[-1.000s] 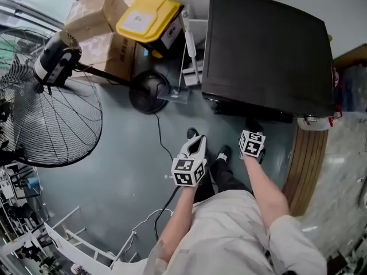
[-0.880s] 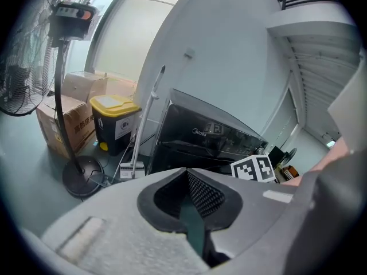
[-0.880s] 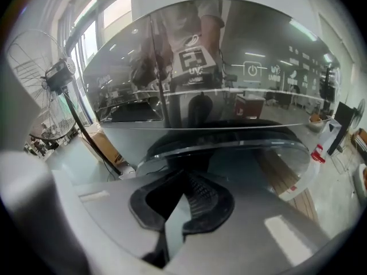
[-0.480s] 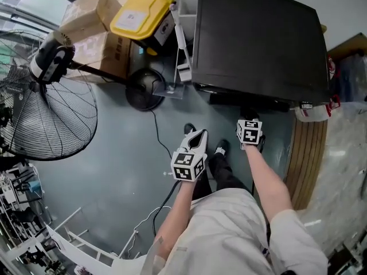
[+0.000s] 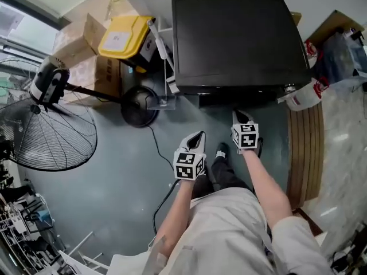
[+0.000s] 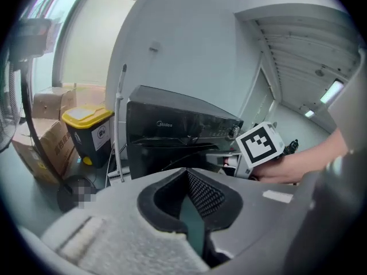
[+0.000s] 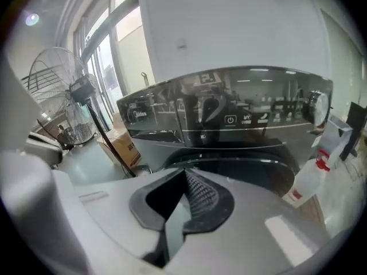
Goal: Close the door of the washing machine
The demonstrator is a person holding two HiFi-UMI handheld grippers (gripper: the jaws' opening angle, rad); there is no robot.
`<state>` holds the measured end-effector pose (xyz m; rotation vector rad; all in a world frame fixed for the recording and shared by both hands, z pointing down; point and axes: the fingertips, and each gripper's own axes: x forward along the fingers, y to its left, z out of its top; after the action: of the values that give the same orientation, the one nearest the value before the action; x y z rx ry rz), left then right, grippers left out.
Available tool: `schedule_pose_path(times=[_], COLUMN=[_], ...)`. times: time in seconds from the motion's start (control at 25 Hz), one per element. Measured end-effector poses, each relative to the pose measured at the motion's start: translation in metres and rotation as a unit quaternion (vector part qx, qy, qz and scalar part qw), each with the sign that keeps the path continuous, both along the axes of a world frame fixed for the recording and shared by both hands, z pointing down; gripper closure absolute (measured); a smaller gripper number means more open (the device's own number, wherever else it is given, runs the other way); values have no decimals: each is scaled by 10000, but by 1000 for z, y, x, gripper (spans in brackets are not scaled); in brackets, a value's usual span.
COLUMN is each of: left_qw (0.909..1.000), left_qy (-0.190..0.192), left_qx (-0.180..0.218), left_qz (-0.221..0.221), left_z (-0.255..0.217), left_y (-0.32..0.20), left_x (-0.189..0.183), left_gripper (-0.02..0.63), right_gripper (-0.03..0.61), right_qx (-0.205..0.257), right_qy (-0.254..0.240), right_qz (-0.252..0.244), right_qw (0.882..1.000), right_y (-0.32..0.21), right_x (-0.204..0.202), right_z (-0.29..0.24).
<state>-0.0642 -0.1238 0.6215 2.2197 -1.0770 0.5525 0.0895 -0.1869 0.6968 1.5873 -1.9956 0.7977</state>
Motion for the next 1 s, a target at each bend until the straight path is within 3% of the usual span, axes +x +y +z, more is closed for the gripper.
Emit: schedule_pose_path(times=[0.08,0.24,0.56,0.72,1.0], left_qw=[9997,9986,9973,9954,9922], left_qy=[-83,150,256,309,355], left_qx=[37,-27,48,337,552], left_qz=[234,505,684,837,1060], left_z=[-1,-12,-22,-37,-49], left_y=[2,12,37,59,97], left_x=[0,6,-4,-6,-18], left_gripper=[612,612,612,612,612], right_gripper=[575,575,575,575,575], right_qx=[1,-91,390,539,651], right_qy=[-48,-181,-108,-396,-361], right_qz=[48,191,732,1062,1104], right_qw=[10000,9996,9965,9921,9911], right_y=[18,62,124,153,199], right_x=[-3,-8,-13,-19,-41], right_z=[-12,-32,-89,-107,-113])
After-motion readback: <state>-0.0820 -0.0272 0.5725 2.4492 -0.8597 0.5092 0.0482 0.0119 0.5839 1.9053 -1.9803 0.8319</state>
